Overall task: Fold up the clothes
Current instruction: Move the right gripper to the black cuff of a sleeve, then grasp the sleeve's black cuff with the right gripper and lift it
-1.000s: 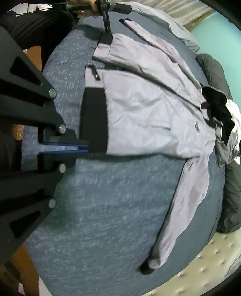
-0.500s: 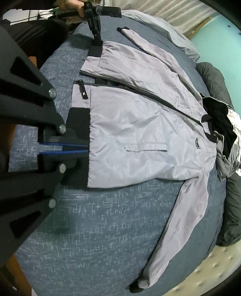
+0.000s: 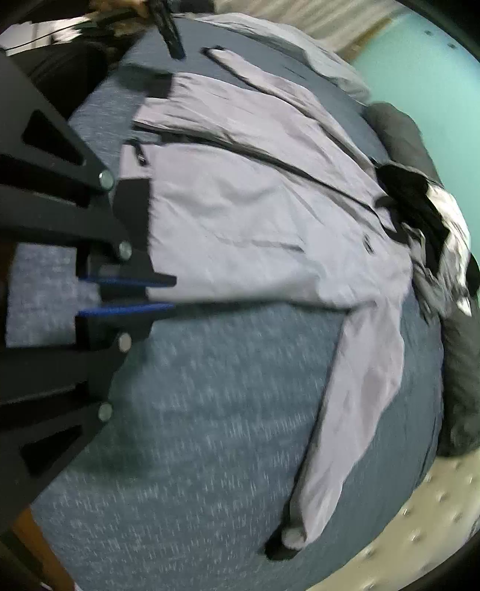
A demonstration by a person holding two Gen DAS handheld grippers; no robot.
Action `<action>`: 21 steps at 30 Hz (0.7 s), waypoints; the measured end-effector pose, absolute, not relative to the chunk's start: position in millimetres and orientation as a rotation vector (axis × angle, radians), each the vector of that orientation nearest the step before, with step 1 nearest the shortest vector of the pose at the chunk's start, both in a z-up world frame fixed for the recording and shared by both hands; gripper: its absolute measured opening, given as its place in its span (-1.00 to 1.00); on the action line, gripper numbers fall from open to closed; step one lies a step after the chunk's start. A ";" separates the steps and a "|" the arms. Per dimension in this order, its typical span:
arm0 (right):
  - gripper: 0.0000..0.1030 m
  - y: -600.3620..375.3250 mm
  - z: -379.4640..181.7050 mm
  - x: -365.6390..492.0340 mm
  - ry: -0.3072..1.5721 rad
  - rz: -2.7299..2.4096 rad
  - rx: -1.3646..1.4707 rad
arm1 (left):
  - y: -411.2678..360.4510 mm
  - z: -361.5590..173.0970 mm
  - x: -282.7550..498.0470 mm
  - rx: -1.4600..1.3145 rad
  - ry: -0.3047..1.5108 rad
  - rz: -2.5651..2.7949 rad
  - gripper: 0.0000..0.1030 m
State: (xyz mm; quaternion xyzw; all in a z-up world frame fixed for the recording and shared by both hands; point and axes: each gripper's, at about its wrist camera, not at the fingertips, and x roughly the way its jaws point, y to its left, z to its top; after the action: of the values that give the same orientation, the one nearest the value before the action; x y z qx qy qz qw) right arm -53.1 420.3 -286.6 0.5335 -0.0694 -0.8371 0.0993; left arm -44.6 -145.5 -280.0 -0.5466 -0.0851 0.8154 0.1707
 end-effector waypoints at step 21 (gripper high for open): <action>-0.15 686.1 -296.8 -119.5 -1.048 -2.828 1.411 | -43.2 -301.0 -143.2 -1.376 -0.245 2.391 0.33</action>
State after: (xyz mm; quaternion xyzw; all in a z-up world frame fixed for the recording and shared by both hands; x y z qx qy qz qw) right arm -119.5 686.1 -296.8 0.4219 -0.3134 -0.8455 -0.0942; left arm -143.2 -43.2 -301.0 -0.4882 -0.0871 0.8484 0.1850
